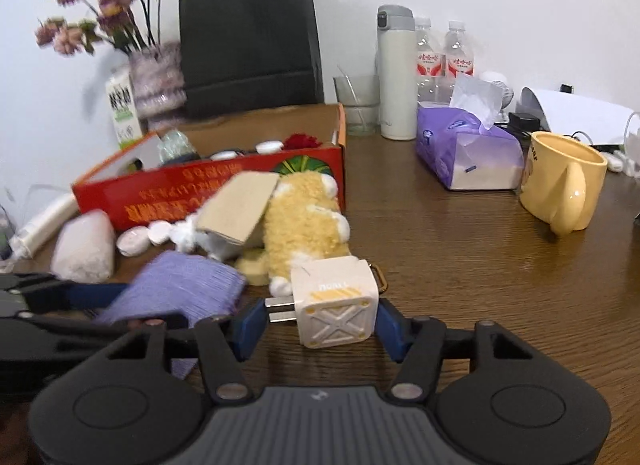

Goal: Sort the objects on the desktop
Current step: 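Grasp the white plug adapter with the right gripper while the left grasps the purple pouch, then carry the plug adapter and purple pouch into the box and release both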

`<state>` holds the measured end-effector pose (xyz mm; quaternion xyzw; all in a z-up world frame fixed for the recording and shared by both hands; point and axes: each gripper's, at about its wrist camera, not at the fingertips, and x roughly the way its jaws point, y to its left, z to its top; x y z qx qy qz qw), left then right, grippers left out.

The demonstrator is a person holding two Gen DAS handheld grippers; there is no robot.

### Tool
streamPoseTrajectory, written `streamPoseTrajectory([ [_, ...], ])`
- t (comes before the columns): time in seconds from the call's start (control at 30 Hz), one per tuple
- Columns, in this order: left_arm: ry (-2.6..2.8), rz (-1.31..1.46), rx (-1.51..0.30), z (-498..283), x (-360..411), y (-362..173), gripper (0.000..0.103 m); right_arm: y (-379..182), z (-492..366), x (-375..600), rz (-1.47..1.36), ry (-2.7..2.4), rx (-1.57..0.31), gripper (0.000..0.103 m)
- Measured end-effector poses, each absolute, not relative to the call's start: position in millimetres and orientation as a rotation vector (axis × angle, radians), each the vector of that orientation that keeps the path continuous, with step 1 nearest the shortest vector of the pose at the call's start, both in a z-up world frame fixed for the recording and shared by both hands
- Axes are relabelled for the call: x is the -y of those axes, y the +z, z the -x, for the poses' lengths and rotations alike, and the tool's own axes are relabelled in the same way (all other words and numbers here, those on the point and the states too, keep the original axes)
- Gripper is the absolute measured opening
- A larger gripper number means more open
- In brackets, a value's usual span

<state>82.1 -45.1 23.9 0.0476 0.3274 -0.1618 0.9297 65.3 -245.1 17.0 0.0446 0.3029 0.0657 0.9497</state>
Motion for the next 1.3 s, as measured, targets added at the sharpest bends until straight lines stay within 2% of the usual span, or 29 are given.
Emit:
streamPoseTrajectory([
  [0.13,-0.342,-0.046,-0.597,-68.6,38.1,26.8,0.006,17.3,-64.2,256.0,-0.163,0.164,-0.594,0.058],
  [0.37,-0.299,0.053,-0.472,-18.3,18.0,71.1,0.004,21.2,-48.0,257.3,-0.166,0.16,-0.554,0.058],
  [0.53,-0.297,0.108,-0.422,17.2,-3.8,104.9,0.004,24.9,0.7,246.4,-0.145,0.164,-0.549,0.058],
  [0.87,-0.26,0.166,-0.451,55.3,-34.7,99.3,0.004,52.8,80.3,228.1,-0.079,0.238,-0.494,0.058],
  [1.0,-0.271,0.147,-0.371,34.4,-37.5,129.8,0.004,79.8,63.2,231.9,-0.073,0.26,-0.44,0.058],
  [1.13,-0.266,0.101,-0.319,-34.4,-29.5,171.1,0.004,120.2,9.7,234.3,-0.056,0.272,-0.382,0.058],
  [1.3,-0.267,0.08,-0.407,-169.3,-9.9,190.1,0.004,161.8,-131.7,225.9,-0.046,0.271,-0.539,0.058],
])
